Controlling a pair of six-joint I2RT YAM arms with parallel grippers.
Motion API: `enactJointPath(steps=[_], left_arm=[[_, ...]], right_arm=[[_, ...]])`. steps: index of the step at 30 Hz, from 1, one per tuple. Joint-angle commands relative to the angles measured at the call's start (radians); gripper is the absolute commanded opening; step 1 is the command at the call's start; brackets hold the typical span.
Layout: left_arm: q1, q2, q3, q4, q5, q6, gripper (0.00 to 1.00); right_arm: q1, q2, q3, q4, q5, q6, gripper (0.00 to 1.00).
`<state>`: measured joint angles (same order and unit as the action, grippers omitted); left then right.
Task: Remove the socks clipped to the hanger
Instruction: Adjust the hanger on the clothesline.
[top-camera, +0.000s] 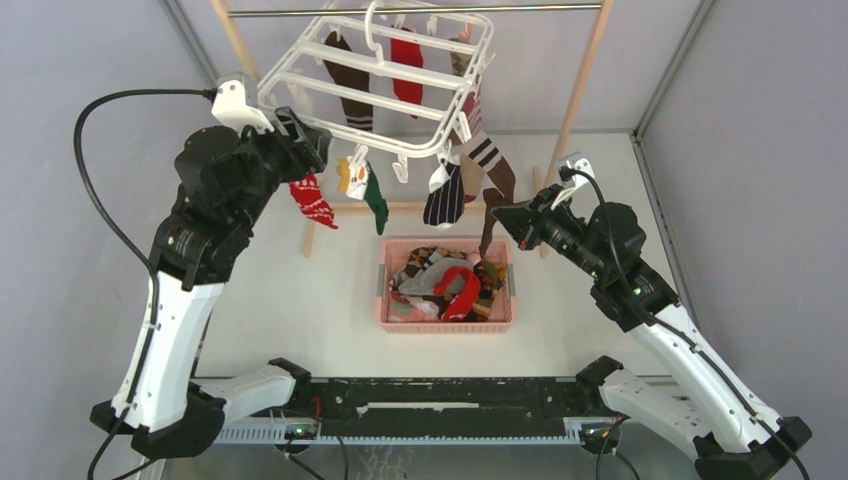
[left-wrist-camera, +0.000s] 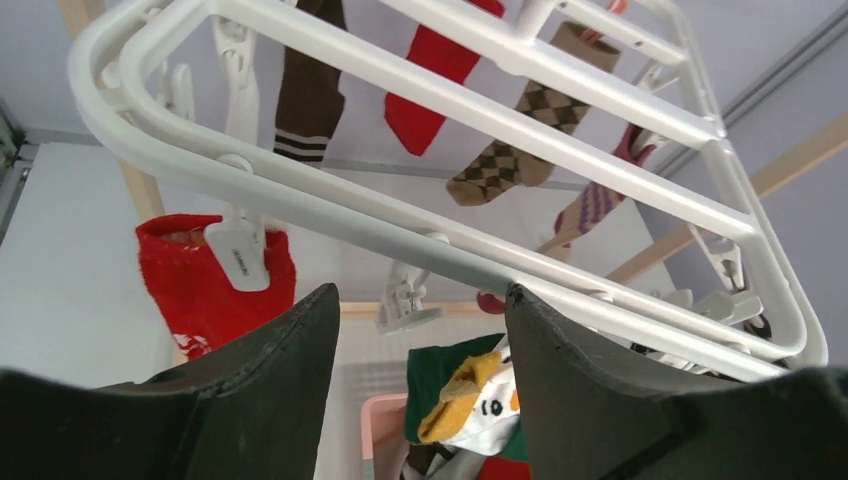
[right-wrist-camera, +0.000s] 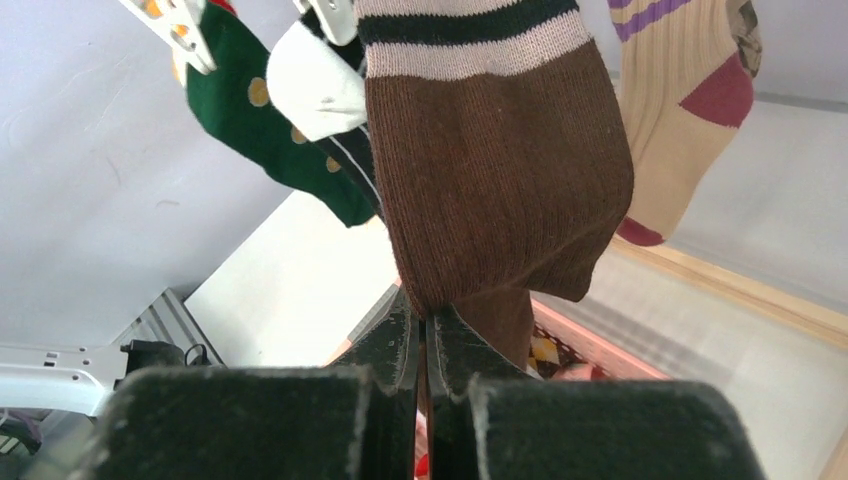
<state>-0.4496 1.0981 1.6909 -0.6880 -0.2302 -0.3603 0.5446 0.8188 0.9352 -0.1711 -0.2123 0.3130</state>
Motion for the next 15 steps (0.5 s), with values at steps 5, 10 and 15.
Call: enactJointPath(steps=[5,10,15], left_arm=[[0.074,0.058,0.076,0.022,0.064,0.011,0.65],[0.123,0.081,0.066,0.045,0.087,0.011,0.64],[0.174,0.096,0.047,0.080,0.111,0.011,0.63]], right_arm=[[-0.003,-0.048,0.005,0.014,-0.018,-0.017,0.00],[-0.003,-0.057,0.005,0.026,-0.062,-0.023,0.00],[0.010,-0.045,0.005,0.062,-0.135,-0.019,0.00]])
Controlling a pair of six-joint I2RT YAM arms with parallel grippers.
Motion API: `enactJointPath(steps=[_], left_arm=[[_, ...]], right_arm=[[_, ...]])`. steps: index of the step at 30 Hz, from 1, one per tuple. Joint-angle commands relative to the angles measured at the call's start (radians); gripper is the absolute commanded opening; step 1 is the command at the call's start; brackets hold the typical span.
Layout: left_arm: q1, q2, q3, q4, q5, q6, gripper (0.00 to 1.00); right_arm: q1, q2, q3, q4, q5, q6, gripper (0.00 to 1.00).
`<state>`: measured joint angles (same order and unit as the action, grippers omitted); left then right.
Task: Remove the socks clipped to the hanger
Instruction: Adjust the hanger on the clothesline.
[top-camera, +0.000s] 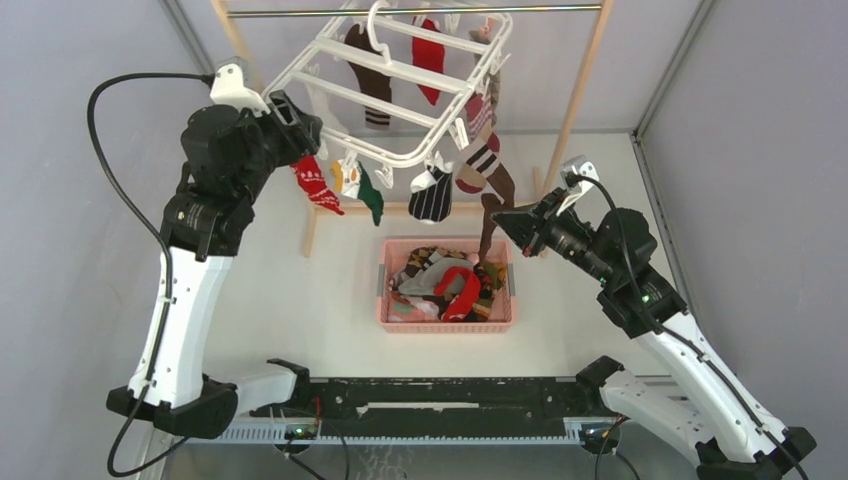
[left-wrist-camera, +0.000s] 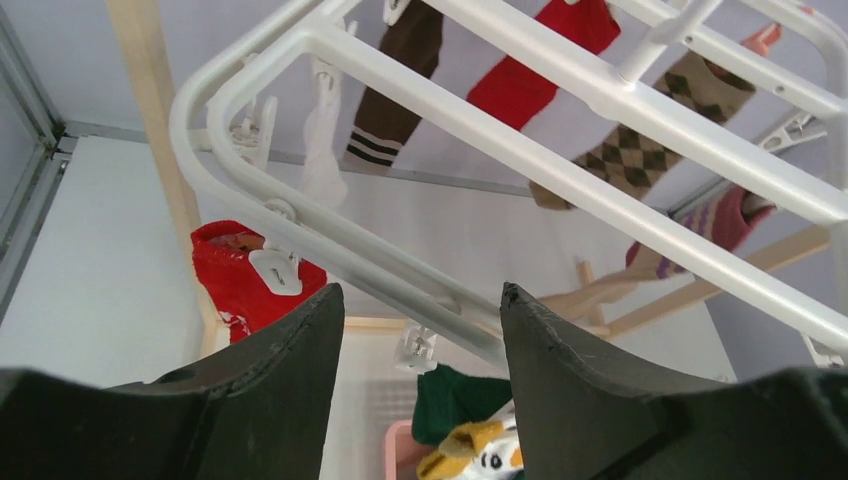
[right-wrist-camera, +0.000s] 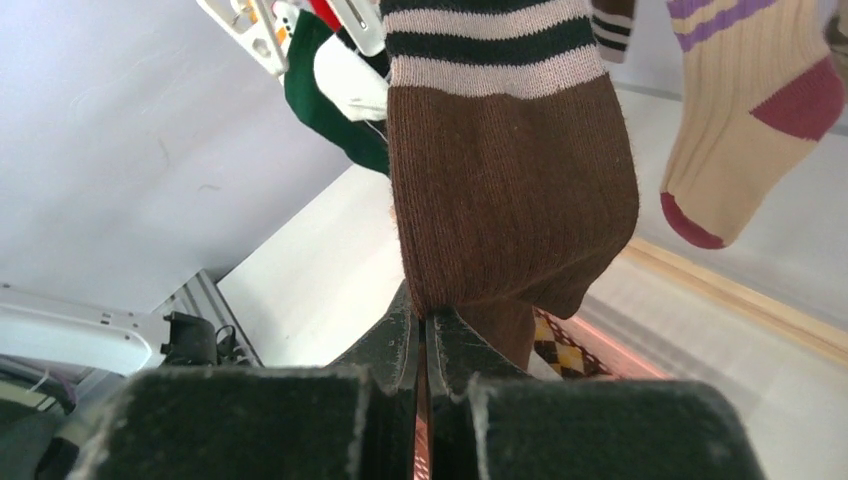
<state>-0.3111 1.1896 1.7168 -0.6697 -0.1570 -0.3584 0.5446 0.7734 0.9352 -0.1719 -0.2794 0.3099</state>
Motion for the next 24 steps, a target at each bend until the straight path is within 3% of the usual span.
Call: enactJointPath(steps=[1,14,24], left_arm=[[0.044,0.011,0.021,0.067,0.040,0.010,0.63],[0.168,0.097,0.064,0.145,0.085,-0.004,0.61],[0.221,0.191,0.206,0.140,0.127,-0.007,0.63]], right_arm=[[0.017,0.003,0.005,0.070,-0.078,-0.019,0.00],[0.189,0.084,0.047,0.153,-0.083,-0.055,0.00],[0.271,0.179,0.108,0.210,-0.084,-0.072,0.00]])
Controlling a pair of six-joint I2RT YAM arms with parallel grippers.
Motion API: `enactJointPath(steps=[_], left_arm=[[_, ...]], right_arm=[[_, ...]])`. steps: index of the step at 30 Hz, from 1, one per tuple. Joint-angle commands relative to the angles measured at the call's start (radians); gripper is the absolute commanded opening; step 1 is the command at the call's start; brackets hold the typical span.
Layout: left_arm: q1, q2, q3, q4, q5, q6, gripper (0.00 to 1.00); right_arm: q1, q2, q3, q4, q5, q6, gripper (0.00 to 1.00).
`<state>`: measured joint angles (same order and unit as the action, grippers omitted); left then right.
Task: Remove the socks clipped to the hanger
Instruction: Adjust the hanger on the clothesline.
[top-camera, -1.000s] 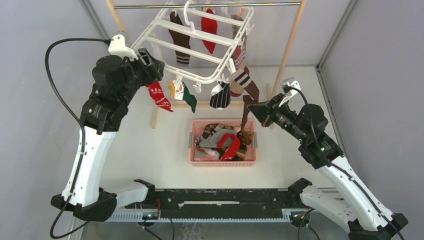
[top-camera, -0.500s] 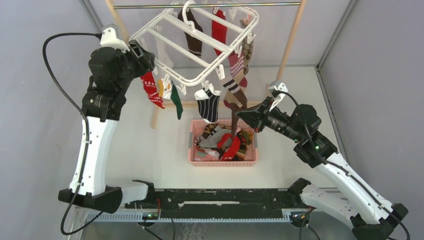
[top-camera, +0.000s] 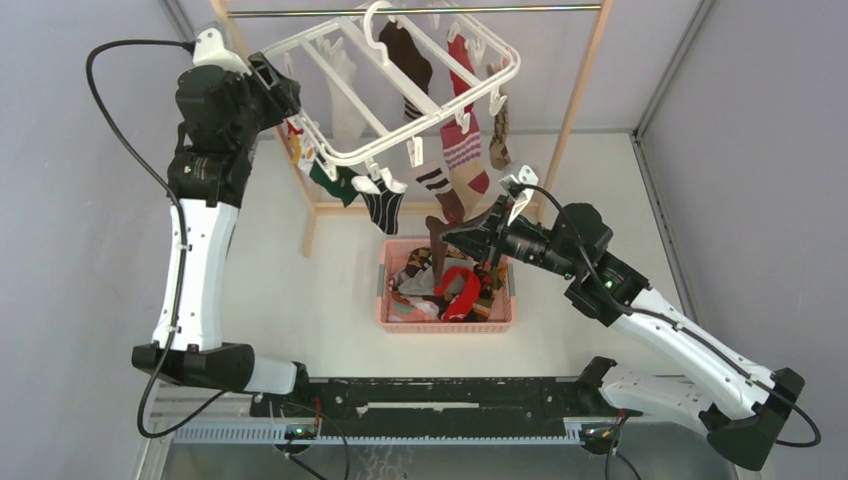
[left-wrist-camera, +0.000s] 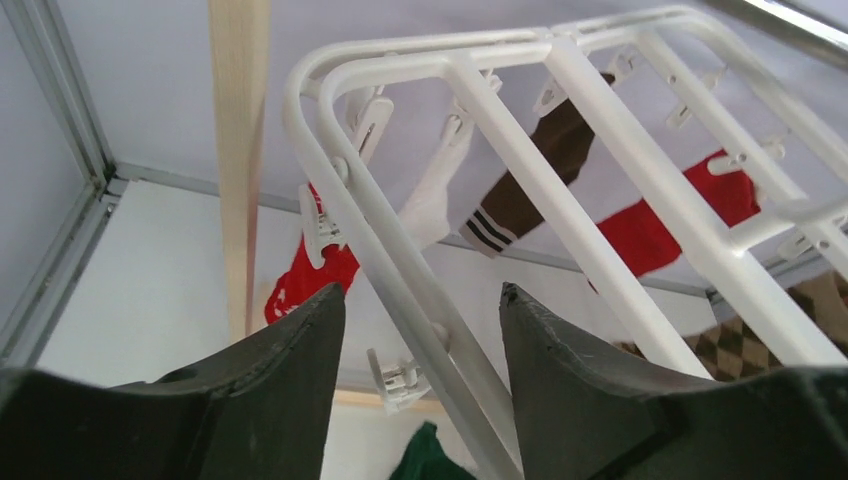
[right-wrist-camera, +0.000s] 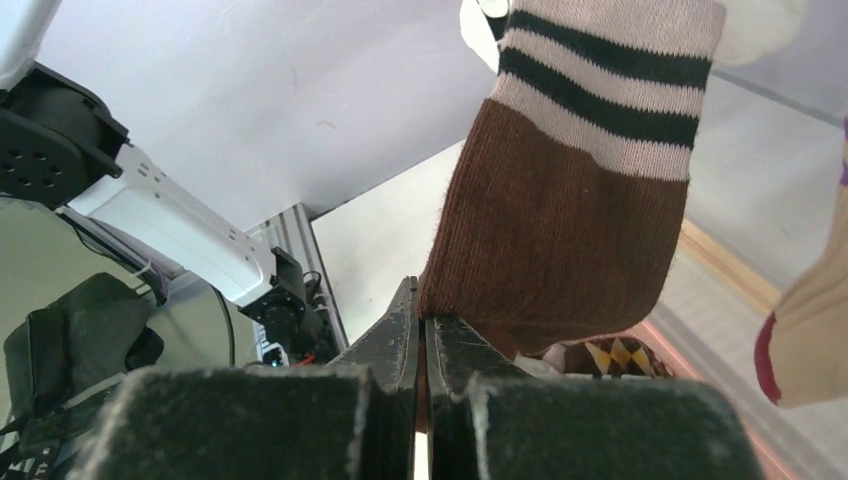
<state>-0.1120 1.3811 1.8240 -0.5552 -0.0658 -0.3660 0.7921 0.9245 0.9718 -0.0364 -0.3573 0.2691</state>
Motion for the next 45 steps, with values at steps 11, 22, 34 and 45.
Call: enactJointPath(steps=[11,22,34,45], left_arm=[[0.023,-0.153,0.046,-0.050,0.106,0.001,0.80],[0.022,-0.378,-0.136,-0.035,0.272,-0.078,0.87],[-0.064,-0.550,-0.417,0.008,0.343,-0.115,0.86],[-0.245,-0.541,-0.421,0.030,0.261,-0.140,0.85]], right_arm=[[0.031,0.129,0.114,0.103,-0.015,-0.050,0.00],[0.030,0.158,0.110,0.110,-0.022,-0.053,0.00],[-0.063,0.199,0.110,0.127,-0.160,-0.015,0.00],[-0.195,0.233,0.110,0.192,-0.433,0.089,0.00]])
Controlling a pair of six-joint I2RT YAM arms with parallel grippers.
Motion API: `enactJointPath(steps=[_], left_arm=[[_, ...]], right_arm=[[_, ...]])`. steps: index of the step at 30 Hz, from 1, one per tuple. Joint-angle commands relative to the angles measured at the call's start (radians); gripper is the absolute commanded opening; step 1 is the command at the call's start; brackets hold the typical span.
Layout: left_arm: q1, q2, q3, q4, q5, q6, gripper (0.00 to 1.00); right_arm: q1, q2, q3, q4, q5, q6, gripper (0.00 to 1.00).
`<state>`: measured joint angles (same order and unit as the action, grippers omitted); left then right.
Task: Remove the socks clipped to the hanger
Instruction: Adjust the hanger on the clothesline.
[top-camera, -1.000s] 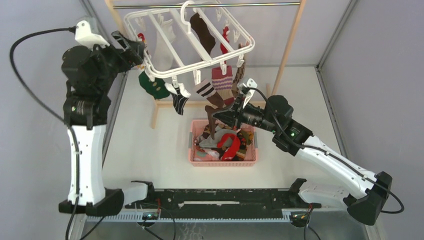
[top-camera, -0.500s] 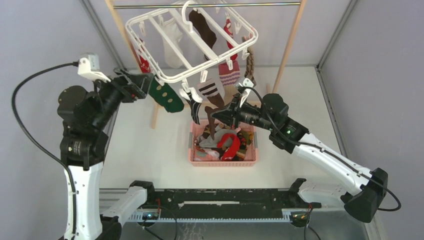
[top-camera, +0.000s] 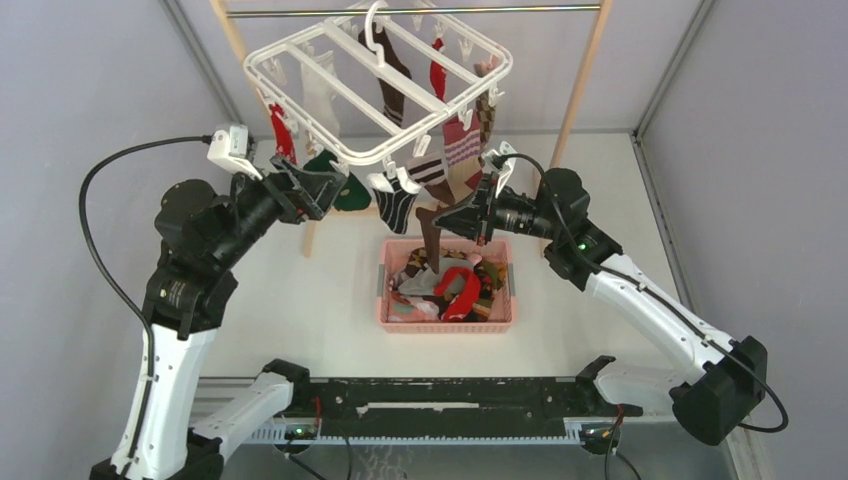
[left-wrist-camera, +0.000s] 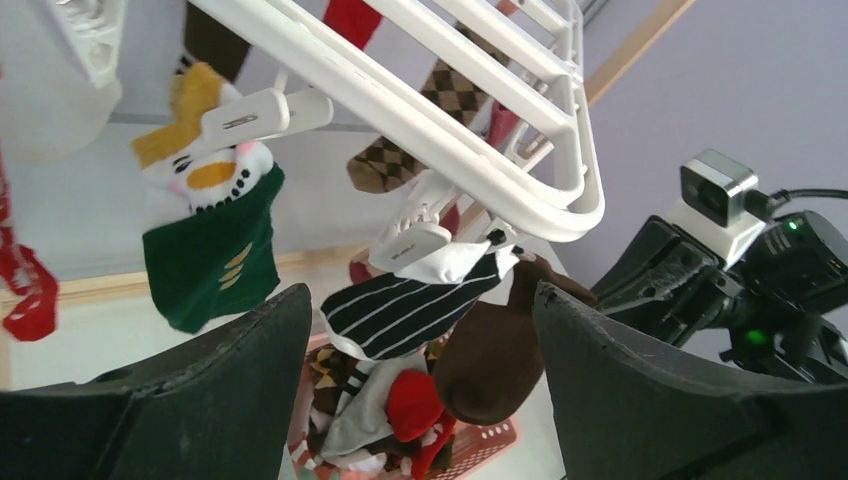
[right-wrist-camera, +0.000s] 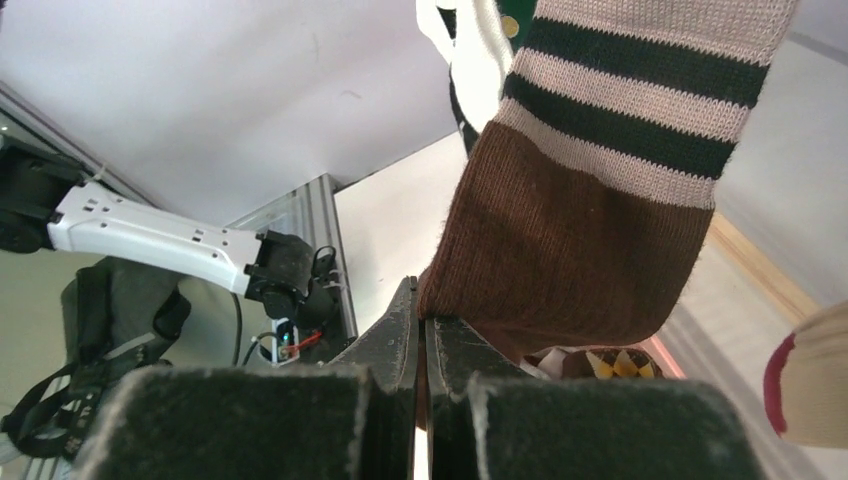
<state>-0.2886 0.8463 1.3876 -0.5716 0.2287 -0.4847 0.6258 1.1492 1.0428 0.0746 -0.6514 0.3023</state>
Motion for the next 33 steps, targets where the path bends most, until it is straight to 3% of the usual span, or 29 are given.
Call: enactJointPath(steps=[1,12,22,33], left_arm=[[-0.080,-0.005,0.020,0.046,-0.042,-0.021,0.85],[-0.123,0.008,-0.005,0.025,-0.143,0.021,0.86],[-0.121,-0.043,-0.117,-0.002,-0.330,0.052,1.00],[-0.121,-0.246,-0.458,0.051,-0.476,0.036,1.00]], right_arm=[[-0.036,0.008,0.039,0.078,-0.147,0.058,0.00],[-0.048,0.002,0.039,0.040,-0.135,0.035,0.00],[-0.049,0.000,0.029,0.041,-0.129,0.034,0.00],[-0.066,0.041,0.032,0.029,-0.127,0.056,0.00]])
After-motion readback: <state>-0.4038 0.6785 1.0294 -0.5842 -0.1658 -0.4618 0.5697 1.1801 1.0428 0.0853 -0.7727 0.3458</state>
